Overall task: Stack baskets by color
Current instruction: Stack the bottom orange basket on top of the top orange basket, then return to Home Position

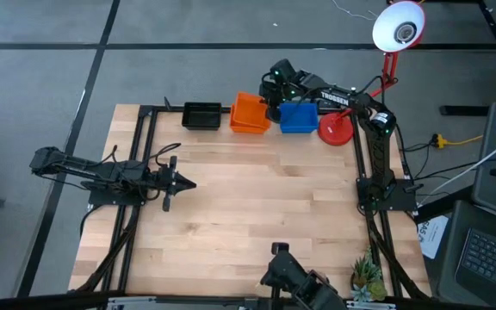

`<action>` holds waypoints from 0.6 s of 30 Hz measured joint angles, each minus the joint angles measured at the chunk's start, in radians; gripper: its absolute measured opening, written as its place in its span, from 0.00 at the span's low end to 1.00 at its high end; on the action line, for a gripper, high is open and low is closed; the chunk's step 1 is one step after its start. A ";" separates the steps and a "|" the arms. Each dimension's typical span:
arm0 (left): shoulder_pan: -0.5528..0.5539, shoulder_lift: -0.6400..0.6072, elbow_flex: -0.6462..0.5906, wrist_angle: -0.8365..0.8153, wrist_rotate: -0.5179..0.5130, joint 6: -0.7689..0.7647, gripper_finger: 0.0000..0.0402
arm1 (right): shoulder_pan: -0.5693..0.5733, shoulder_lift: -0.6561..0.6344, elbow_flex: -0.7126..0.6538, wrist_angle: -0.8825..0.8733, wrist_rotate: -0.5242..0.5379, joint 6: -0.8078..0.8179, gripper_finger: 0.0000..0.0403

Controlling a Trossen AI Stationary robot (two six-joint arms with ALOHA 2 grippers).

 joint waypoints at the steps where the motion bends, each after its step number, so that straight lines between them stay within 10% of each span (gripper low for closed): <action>1: 0.000 0.000 0.000 0.000 0.000 0.000 0.03 | 0.000 0.000 0.000 -0.002 0.003 -0.003 0.00; 18: 0.000 0.000 0.000 0.000 0.000 0.000 0.03 | 0.000 0.000 0.000 0.034 0.004 0.001 0.26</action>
